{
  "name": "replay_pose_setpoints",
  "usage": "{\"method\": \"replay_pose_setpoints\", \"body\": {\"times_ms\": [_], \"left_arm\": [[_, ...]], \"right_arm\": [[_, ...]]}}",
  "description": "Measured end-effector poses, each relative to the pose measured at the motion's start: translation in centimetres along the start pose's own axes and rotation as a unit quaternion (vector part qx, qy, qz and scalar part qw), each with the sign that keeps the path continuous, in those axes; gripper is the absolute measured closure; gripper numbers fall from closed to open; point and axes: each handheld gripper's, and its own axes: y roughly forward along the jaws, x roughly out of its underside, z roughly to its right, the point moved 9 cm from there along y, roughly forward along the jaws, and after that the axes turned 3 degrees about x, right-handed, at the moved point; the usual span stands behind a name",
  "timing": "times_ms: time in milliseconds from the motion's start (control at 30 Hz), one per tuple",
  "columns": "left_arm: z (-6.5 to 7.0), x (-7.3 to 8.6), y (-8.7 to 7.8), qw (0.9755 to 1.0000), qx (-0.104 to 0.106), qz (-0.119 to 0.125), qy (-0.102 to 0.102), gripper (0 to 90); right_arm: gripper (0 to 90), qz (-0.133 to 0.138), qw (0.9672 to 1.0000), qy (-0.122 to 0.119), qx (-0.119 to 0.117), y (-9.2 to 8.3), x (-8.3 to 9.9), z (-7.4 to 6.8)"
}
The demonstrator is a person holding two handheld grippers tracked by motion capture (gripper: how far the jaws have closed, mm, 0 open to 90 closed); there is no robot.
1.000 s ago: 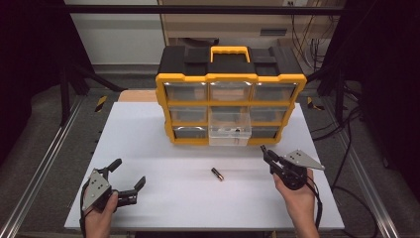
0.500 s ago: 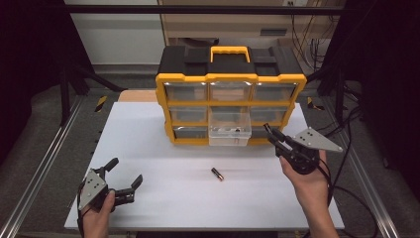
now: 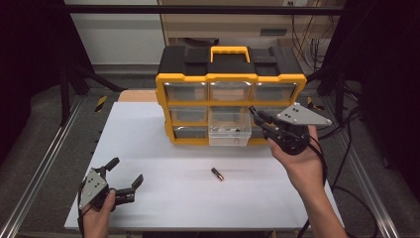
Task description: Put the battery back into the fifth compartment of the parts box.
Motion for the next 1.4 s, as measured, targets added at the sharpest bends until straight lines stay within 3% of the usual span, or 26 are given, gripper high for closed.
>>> {"method": "replay_pose_setpoints", "body": {"times_ms": [167,400,933,1100,1400], "left_arm": [[0.0,0.3,0.1,1.0000,0.003,-0.006,0.001,1.2],[0.0,0.3,0.1,1.0000,0.004,-0.007,0.002,1.2],[0.4,0.4,0.4,0.9998,0.016,-0.009,0.001,1.3],[0.4,0.2,0.4,0.9999,0.016,-0.006,0.001,1.2],[0.2,0.2,0.3,0.9999,0.014,-0.003,-0.002,1.2]], "right_arm": [[76.8,-0.021,0.9995,-0.014,-0.018,1.5,-1.1,-0.7],[76.8,-0.050,0.9980,-0.009,-0.037,3.0,-1.8,-1.0],[76.7,-0.108,0.9919,-0.030,-0.059,5.4,-0.1,-2.0],[76.4,-0.117,0.9910,-0.021,-0.062,5.8,0.2,-1.9],[30.7,-0.095,0.9947,0.010,-0.039,4.4,0.0,-1.5]]}}
